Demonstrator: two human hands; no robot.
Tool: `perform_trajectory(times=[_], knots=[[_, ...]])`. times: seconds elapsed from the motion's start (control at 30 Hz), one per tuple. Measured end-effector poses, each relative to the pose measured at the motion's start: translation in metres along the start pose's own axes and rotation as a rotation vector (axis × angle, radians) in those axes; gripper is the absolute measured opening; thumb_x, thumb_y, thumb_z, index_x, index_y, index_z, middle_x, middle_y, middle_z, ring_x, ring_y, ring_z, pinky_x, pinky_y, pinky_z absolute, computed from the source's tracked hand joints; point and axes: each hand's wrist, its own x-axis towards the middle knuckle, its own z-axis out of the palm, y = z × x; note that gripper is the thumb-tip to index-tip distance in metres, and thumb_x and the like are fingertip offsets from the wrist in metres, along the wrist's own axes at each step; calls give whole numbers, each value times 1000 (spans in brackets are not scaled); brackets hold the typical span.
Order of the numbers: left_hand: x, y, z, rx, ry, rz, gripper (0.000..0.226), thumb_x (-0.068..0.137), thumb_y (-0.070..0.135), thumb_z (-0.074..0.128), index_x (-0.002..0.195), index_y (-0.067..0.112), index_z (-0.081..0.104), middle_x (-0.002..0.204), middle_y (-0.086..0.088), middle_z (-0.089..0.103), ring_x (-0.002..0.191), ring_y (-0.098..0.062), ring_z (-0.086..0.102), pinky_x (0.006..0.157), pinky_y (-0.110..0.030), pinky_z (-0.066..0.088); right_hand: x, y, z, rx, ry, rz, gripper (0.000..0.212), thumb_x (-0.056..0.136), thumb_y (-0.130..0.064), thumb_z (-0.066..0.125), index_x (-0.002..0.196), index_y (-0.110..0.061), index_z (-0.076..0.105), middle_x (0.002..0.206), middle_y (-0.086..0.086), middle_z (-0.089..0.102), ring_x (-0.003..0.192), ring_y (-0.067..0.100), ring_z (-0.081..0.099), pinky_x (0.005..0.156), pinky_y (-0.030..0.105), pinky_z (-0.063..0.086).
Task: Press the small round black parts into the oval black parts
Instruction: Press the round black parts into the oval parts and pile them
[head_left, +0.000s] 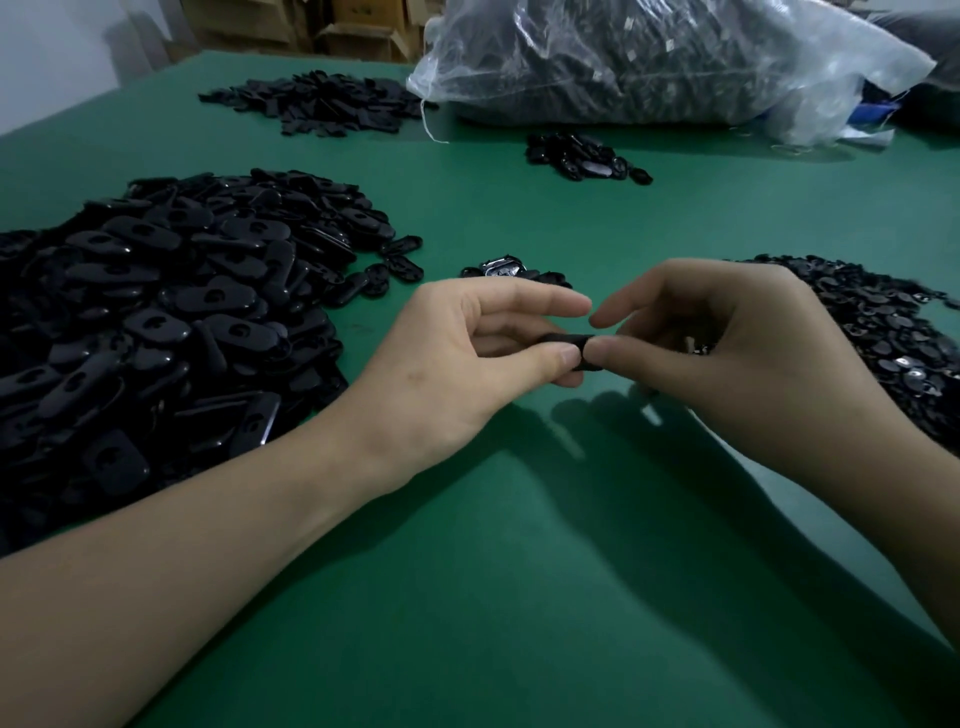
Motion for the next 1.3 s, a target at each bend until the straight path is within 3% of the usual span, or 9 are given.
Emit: perform_trajectory(times=[0.07,0.2,0.27,0.6,0.77,0.93,1.3], knots=[[0,1,2,-34,43,32,28,91,-2,73,113,13,74,94,-2,81,86,-17,79,77,-15,56,-1,-1,2,190,-17,85,19,82,-40,77,94,-25,74,75,0,76,60,18,69,62,32,57],[0,1,3,-11,138,94,29,90,1,76,112,19,74,96,3,80,86,-15,79,80,-19,58,-6,-6,17,594,-47,273,19,88,-20,73,103,-9,70,74,9,74,55,17,60,54,23,50],[-1,1,3,32,162,111,30,89,6,77,113,22,74,99,3,79,85,-13,79,84,-23,59,-7,-8,25,683,-36,314,18,87,-16,74,101,-5,69,73,11,71,53,17,56,53,23,48],[-3,1,8,213,161,156,19,89,8,79,102,21,78,91,9,80,86,-4,77,83,-19,59,-9,-13,25,542,88,158,6,89,-4,74,91,-8,71,74,6,74,59,15,66,60,23,54],[-5,5,7,263,215,246,25,87,7,80,94,30,76,89,13,79,83,-1,76,81,-16,58,-9,-15,30,783,48,264,11,87,-2,72,91,-13,70,77,10,68,62,14,60,66,26,53],[-7,7,9,320,271,303,27,84,7,80,93,31,74,90,16,78,81,1,75,78,-13,57,-10,-18,35,1014,-40,348,19,73,-12,73,90,-18,69,78,4,65,64,13,56,65,23,48],[-10,11,11,448,325,393,21,84,4,81,97,21,76,90,18,75,82,3,73,80,-10,55,-10,-21,34,1115,-91,379,20,75,-10,70,94,-16,67,82,5,63,63,12,56,69,25,47]])
